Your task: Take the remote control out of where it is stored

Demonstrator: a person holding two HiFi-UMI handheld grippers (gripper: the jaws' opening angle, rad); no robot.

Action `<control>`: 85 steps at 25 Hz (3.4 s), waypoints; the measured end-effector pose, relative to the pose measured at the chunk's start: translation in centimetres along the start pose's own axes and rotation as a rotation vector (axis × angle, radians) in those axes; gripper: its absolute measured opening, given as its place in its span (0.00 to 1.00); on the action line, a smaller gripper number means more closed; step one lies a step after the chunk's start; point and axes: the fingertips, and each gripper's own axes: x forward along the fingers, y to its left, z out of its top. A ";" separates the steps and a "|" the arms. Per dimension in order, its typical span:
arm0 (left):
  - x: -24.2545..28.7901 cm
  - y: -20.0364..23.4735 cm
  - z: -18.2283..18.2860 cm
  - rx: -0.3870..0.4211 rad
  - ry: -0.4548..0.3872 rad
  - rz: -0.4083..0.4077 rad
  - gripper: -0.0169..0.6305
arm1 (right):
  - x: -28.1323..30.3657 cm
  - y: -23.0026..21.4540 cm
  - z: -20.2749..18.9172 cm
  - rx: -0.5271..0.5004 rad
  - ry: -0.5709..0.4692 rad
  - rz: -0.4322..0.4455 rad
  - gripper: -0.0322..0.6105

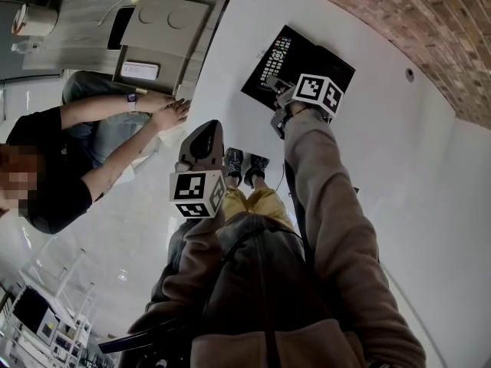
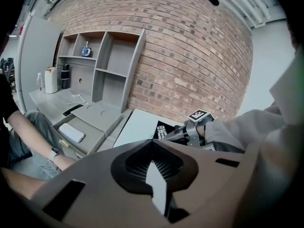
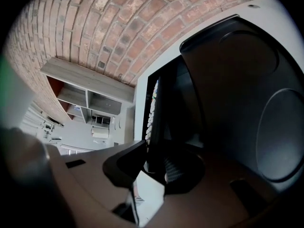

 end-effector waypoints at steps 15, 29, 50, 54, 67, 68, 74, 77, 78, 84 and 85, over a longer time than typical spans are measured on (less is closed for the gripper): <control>-0.7 -3.9 3.7 0.077 -0.074 -0.055 0.04 | -10.0 7.0 0.0 -0.210 -0.230 0.210 0.21; -4.2 -10.9 14.1 0.185 -0.292 -0.142 0.03 | -26.0 18.3 -0.1 -0.554 -0.568 0.377 0.21; -8.1 -17.5 24.5 0.315 -0.518 -0.239 0.03 | -37.2 25.0 1.0 -0.861 -0.883 0.353 0.21; -8.1 -18.0 25.5 0.325 -0.535 -0.242 0.04 | -37.9 25.3 1.5 -0.877 -0.903 0.354 0.21; -7.9 -18.0 26.6 0.327 -0.552 -0.236 0.03 | -38.7 25.7 2.2 -0.889 -0.927 0.373 0.21; -7.9 -18.0 26.6 0.326 -0.554 -0.234 0.03 | -38.8 25.7 2.2 -0.891 -0.930 0.373 0.21; -8.1 -17.8 26.6 0.324 -0.559 -0.235 0.03 | -39.0 25.9 2.1 -0.899 -0.943 0.377 0.21; -8.2 -18.0 26.7 0.326 -0.562 -0.238 0.04 | -39.2 26.0 2.0 -0.906 -0.950 0.379 0.21; -8.2 -18.0 26.7 0.327 -0.563 -0.239 0.03 | -39.3 26.1 2.0 -0.908 -0.950 0.376 0.21; -8.4 -18.3 26.8 0.330 -0.567 -0.244 0.03 | -39.6 26.1 1.8 -0.919 -0.957 0.367 0.21; -8.5 -18.4 26.8 0.330 -0.567 -0.244 0.03 | -39.7 26.1 1.7 -0.920 -0.958 0.365 0.21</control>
